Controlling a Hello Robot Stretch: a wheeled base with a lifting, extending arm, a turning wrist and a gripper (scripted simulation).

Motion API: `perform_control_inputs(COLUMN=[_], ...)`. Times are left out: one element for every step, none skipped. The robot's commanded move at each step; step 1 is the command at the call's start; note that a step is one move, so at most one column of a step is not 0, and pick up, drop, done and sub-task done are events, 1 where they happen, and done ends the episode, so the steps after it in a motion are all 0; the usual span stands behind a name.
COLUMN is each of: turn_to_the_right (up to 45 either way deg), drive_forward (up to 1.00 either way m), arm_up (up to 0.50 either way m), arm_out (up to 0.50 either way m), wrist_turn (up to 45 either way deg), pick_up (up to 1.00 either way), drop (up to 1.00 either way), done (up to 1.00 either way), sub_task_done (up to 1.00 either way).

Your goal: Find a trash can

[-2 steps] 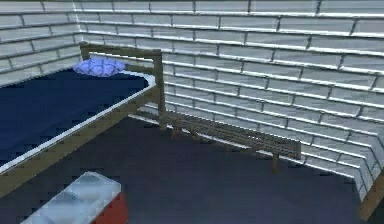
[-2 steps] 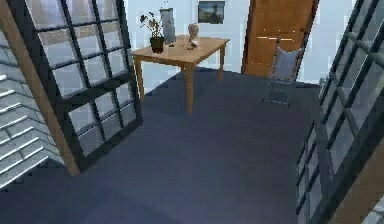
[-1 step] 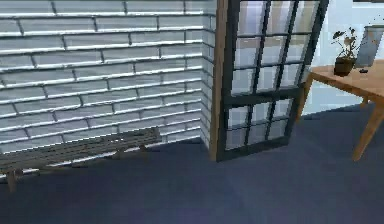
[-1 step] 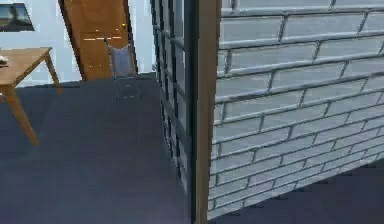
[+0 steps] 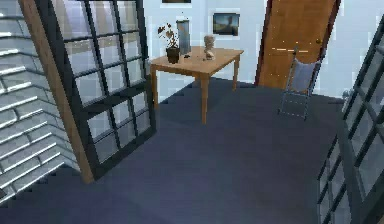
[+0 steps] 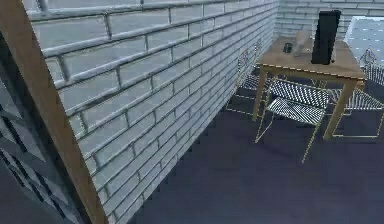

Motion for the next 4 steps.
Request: perform_control_inputs(turn_to_the_right=[0.0, 21.0, 0.0, 0.0], drive_forward=[0.55, 0.00, 0.10, 1.00], arm_up=[0.00, 0.00, 0.00, 0.00], arm_out=[0.00, 0.00, 0.00, 0.00], wrist_turn=[0.0, 0.0, 0.0, 0.0], pick_up=[0.00, 0.00, 0.00, 0.00], drop=[0.00, 0.00, 0.00, 0.00], done=[0.00, 0.00, 0.00, 0.00], sub_task_done=[0.00, 0.00, 0.00, 0.00])
